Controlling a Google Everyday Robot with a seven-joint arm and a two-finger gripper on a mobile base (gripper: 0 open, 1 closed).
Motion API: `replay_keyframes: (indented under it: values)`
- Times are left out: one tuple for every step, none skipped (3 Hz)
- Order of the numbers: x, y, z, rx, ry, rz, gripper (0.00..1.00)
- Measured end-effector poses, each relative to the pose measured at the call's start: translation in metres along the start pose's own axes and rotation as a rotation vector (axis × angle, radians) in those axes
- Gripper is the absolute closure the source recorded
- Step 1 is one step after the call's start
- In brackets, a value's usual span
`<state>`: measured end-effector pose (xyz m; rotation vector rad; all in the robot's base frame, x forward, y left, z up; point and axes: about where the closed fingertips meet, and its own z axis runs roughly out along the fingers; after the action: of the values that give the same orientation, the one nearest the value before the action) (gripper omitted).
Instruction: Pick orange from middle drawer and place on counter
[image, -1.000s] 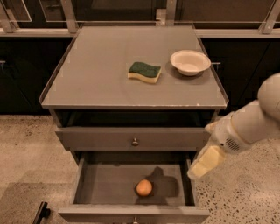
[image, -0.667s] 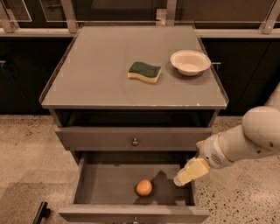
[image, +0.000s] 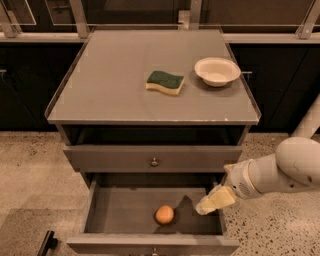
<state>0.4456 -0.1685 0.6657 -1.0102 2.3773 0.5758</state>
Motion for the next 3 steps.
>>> replay_keyframes:
  values:
    - [0.040,0.015,0.038,-0.032,-0.044,0.063,0.00]
    - [0.096,0.017,0.123,-0.066,-0.110,0.151,0.00]
    - [0.096,0.017,0.123,-0.066,-0.110,0.151,0.00]
